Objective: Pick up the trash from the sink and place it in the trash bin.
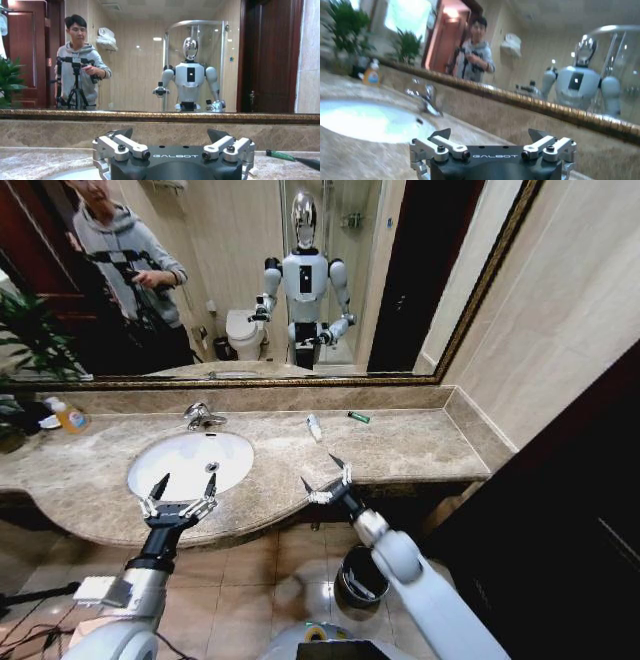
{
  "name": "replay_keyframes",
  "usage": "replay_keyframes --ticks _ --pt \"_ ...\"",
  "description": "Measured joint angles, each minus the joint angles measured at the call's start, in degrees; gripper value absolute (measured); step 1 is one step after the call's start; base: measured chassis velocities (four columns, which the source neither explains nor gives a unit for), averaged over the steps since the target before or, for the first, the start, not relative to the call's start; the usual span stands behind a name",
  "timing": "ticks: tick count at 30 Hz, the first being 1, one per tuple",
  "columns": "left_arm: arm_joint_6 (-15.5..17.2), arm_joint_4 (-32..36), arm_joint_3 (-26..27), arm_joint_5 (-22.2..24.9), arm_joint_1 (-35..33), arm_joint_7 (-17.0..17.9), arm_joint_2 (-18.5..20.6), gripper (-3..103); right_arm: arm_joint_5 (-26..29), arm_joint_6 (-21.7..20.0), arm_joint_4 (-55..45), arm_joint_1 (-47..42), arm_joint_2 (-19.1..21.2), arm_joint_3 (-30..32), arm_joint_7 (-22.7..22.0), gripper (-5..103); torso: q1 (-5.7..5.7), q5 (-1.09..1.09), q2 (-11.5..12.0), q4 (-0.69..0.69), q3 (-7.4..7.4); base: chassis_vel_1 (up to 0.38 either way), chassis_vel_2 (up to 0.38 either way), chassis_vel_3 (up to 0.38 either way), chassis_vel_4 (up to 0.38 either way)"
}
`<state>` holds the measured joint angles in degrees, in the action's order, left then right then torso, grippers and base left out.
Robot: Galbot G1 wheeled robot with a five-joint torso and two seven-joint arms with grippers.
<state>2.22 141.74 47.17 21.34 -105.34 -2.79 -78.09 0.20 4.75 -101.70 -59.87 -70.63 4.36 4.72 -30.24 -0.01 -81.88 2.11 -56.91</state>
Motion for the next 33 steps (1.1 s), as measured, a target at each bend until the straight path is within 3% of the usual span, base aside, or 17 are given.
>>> replay_keyframes --ticks 10,23,30,33 --pt "0.0 0.0 0.0 0.0 0.0 0.0 0.0 100 8.3 -10.5 12.5 13.9 -4.7 -4.3 -4.6 100 0.0 -0.01 0.0 0.0 0.01 0.0 0.0 0.0 0.0" --pt "0.0 0.0 0.0 0.0 0.0 0.0 0.0 100 8.7 -13.4 29.3 25.2 -13.3 -2.9 -7.3 100 0.01 0.0 0.0 0.0 0.01 0.0 0.0 0.0 0.0" --pt "0.0 0.0 0.0 0.0 0.0 0.0 0.0 100 8.3 -13.4 32.7 26.3 -14.3 -1.9 -7.4 101 0.01 0.0 0.0 -0.01 0.01 0.0 0.0 0.0 0.0" --pt "0.0 0.0 0.0 0.0 0.0 0.0 0.0 100 8.2 -13.0 33.8 26.7 -14.2 -1.5 -7.2 94 0.01 0.0 0.0 0.0 0.01 0.0 0.0 0.0 0.0"
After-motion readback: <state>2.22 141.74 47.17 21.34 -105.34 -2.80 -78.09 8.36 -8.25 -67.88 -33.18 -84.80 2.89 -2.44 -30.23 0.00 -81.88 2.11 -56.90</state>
